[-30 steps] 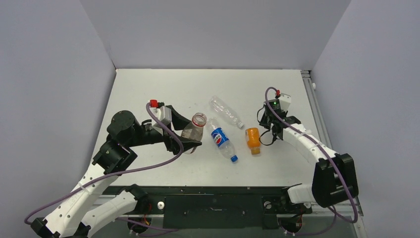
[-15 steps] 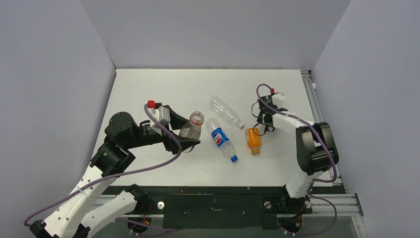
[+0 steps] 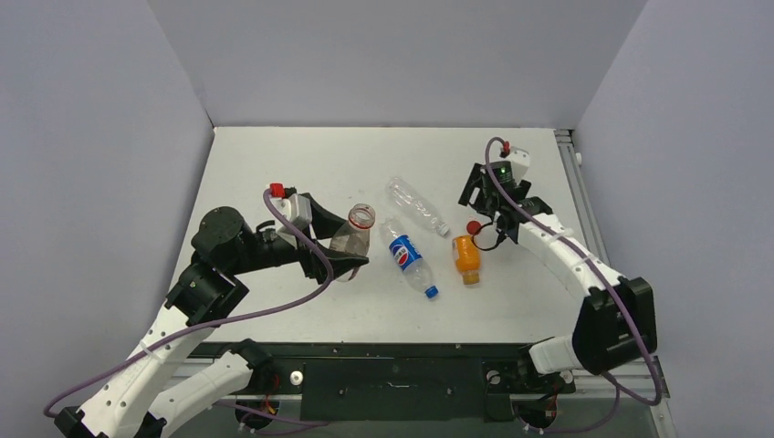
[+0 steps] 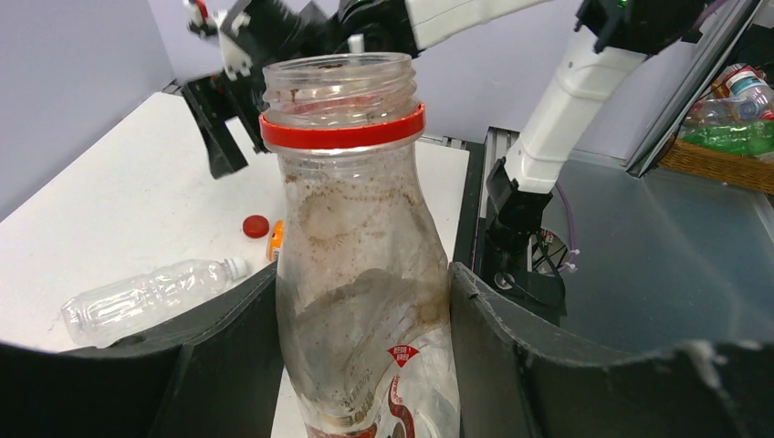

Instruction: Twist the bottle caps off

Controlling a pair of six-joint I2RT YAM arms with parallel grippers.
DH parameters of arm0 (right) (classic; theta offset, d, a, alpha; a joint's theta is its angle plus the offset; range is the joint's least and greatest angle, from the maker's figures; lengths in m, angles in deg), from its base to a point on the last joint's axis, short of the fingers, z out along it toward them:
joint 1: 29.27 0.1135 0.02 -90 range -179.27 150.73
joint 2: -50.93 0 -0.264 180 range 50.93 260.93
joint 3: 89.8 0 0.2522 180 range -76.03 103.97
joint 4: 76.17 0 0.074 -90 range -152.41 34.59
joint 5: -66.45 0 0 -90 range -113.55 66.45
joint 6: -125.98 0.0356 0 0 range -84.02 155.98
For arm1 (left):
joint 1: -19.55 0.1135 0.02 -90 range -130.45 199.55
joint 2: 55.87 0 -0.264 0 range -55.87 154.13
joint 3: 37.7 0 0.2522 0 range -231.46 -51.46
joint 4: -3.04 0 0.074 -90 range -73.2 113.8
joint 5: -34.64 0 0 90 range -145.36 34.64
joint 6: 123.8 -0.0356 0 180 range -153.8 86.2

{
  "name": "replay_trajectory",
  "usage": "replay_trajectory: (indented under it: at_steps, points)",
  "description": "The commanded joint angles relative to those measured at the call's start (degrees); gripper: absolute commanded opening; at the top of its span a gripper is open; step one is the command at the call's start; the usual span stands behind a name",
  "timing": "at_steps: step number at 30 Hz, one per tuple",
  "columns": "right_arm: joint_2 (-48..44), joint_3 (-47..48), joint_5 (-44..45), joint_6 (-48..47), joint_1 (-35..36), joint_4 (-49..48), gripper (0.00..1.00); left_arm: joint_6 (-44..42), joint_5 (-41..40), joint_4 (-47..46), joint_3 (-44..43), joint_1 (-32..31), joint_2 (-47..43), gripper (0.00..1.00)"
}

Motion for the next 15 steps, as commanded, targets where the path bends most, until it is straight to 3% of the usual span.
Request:
replay_trajectory:
  at_steps: [1, 9, 15]
  points:
    - [-10.0, 9.6, -2.1, -1.6, 8.0, 3.0, 0.81, 1.3, -2.0, -3.4, -0.7, 0.4, -0.2, 0.32]
    - [-17.5, 22.1, -26.1, -5.7, 24.7, -4.9, 0.84, 1.8, -7.4, -5.7, 1.7, 0.6, -0.2, 0.37]
    - [-14.1, 29.1, -33.1, -6.7, 34.2, -7.0, 0.85, 1.8, -7.3, -6.3, 1.8, 0.7, 0.4, 0.37]
